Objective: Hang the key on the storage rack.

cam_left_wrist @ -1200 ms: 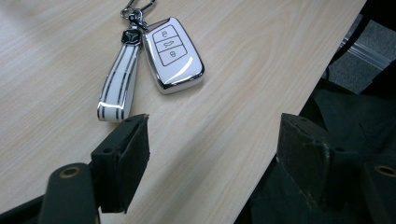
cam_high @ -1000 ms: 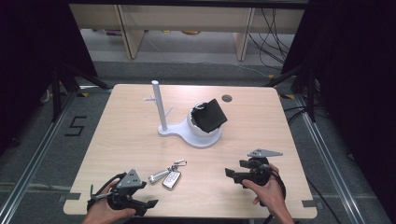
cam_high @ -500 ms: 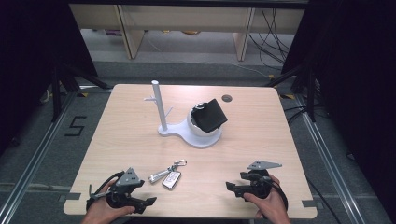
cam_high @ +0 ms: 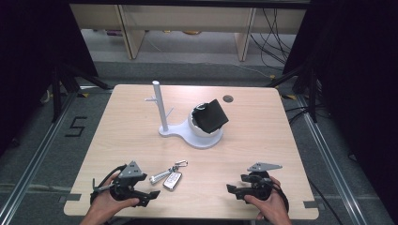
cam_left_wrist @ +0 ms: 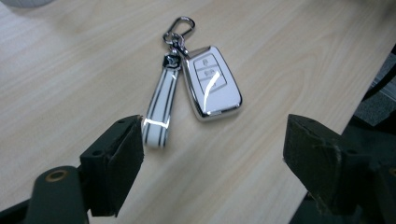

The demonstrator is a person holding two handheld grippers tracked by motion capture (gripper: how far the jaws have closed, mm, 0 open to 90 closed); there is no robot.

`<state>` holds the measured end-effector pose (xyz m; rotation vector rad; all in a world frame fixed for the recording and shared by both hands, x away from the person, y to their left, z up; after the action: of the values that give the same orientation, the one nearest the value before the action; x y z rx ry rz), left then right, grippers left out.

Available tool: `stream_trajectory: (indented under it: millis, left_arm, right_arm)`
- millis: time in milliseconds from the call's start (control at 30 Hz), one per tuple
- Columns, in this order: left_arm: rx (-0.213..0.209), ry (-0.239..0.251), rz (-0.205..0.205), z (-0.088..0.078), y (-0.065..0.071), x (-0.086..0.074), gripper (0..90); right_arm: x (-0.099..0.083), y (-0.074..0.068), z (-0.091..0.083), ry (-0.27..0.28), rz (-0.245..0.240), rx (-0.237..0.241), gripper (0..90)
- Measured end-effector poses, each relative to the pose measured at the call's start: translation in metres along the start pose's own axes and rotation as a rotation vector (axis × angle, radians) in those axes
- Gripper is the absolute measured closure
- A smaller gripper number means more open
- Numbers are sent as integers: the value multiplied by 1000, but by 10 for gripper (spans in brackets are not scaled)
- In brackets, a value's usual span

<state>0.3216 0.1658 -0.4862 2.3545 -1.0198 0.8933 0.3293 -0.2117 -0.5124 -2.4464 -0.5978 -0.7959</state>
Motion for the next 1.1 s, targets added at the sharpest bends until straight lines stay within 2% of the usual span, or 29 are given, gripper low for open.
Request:
stream_trajectory:
  millis: [33, 67, 100, 167, 233, 267, 333, 400, 467, 500, 533, 567, 600, 633, 667, 700, 733, 767, 800, 867, 900, 967, 1000, 1033, 1067, 1100]
  left_arm:
    - [1, 0, 1, 2, -2, 5, 197]
    - [6, -2, 1, 3, -5, 9, 196]
    - [-3, 5, -11, 5, -5, 12, 196]
    - [-6, 2, -6, 9, -7, 20, 195]
    - [-4, -2, 0, 12, -9, 27, 196]
    - [-7, -5, 1, 15, -11, 33, 196]
    - [2, -22, 8, 20, -13, 43, 204]
    - [8, -38, 20, 24, -15, 49, 207]
    - [14, -61, 26, 30, -17, 56, 214]
    - [19, -83, 29, 33, -18, 59, 215]
    - [23, -96, 32, 37, -19, 62, 220]
    - [23, -118, 40, 43, -20, 65, 230]
    - [24, -133, 37, 46, -20, 67, 234]
    - [28, -148, 33, 51, -21, 69, 235]
    - [22, -173, 37, 55, -21, 70, 239]
    - [24, -183, 14, 60, -20, 72, 247]
    - [25, -198, 43, 64, -23, 74, 250]
    - [26, -211, 50, 68, -23, 77, 251]
    - [36, -206, 63, 72, -24, 79, 252]
    - [35, -235, 59, 81, -24, 83, 258]
    - [37, -247, 63, 85, -24, 84, 263]
    - [43, -271, 75, 91, -24, 88, 276]
    - [41, -284, 81, 94, -24, 89, 279]
    - [39, -288, 74, 98, -23, 89, 291]
    - [37, -308, 77, 101, -22, 89, 303]
    - [38, -332, 90, 102, -22, 89, 313]
  right_arm:
    - [0, 1, 0, -3, -20, 1, 233]
    - [-1, 0, 0, -7, -4, 9, 234]
    - [-1, 0, 1, 1, -9, 10, 235]
    - [0, -1, 1, -2, -1, 16, 236]
    - [0, 0, 0, -2, -17, 0, 237]
    - [0, -2, 0, -5, 2, 17, 237]
    - [0, -2, 1, -2, -4, 17, 239]
    - [-1, -2, -1, -9, -4, -5, 244]
    - [-1, -1, 1, -12, -23, 1, 244]
    - [-1, -1, 1, -14, -15, 9, 244]
    - [-2, -1, 1, -21, -24, -4, 245]
    - [-2, -2, 1, -17, -8, 3, 246]
    - [-1, -1, 1, -17, -21, 2, 245]
    - [-1, -2, 1, -19, -8, 6, 245]
    - [0, 2, 2, -3, -53, 9, 246]
    - [-2, -1, 0, -17, 3, 10, 246]
    - [-2, -2, 0, -19, 12, 7, 245]
    - [-1, 0, 0, -3, -17, 4, 246]
    - [-1, 0, 0, -6, -12, 6, 246]
    - [-1, -1, 0, -12, 4, 10, 246]
    - [-1, 0, 0, -8, -17, 14, 246]
    - [-1, 0, 0, -4, -23, 8, 247]
    - [-1, -1, 1, 1, -15, 29, 247]
    - [-1, -1, 0, -4, -3, 13, 247]
    - [-1, 0, 0, -6, -26, 15, 247]
    - [-1, -1, 0, -7, -25, 24, 247]
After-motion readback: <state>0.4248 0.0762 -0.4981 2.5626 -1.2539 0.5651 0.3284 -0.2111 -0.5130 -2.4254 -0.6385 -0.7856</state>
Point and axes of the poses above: each handheld gripper's, and its own axes: z roughly forward along the jaws, x roughly out of its top, y roughly to its right, the point moved 3 cm from there along z, roughly forward along the jaws, and after that the axes turned 1 degree about z, right-handed, at the moved point
